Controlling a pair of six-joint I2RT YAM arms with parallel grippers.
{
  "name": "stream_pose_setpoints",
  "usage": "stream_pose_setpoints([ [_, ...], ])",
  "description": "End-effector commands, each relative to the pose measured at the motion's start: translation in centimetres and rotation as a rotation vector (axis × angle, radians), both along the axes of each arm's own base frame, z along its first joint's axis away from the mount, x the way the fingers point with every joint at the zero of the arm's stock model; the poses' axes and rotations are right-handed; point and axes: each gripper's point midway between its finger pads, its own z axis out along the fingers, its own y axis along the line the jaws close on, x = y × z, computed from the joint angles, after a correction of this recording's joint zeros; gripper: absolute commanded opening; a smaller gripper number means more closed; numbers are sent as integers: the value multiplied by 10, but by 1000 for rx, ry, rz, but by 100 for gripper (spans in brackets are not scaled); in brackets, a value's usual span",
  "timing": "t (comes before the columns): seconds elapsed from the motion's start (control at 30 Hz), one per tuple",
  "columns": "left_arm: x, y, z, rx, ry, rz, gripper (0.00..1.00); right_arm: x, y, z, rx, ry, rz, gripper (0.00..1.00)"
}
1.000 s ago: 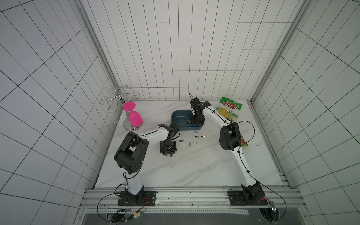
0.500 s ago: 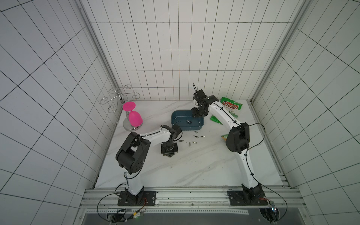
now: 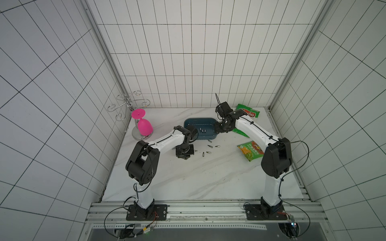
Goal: Put the bit on the desktop into the storage box
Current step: Pick up the screwdriver bit from the center of the board, then place the screwdriver bit in the storage box.
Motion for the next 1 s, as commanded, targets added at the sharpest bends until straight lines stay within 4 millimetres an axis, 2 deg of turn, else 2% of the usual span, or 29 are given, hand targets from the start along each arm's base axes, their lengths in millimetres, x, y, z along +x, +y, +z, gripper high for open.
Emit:
stream_pose_setpoints([
  [0.0, 27, 2, 25, -2, -53, -21, 0, -11, -11, 7, 17, -42, -53, 60],
  [0.17, 77, -6, 41, -31, -136, -26, 0, -40, -20, -17, 47, 29, -60, 60],
  [0.4, 142, -33, 40, -111, -207, -38, 0, -55, -27, -37, 42, 48, -37, 61],
  [0.5, 164, -44, 35, -146, -216, -36, 0, -55, -27, -47, 24, 61, -21, 61],
  [0.6, 180, -51, 23, -183, -206, -37, 0, -54, -26, -58, 10, 75, -9, 61],
  [0.73, 196, -49, 6, -198, -205, -18, 0, -55, -23, -65, 16, 79, 6, 60],
  [0.97, 215, -49, -16, -202, -237, 0, 0, -76, 10, -75, 76, 125, 164, 58],
])
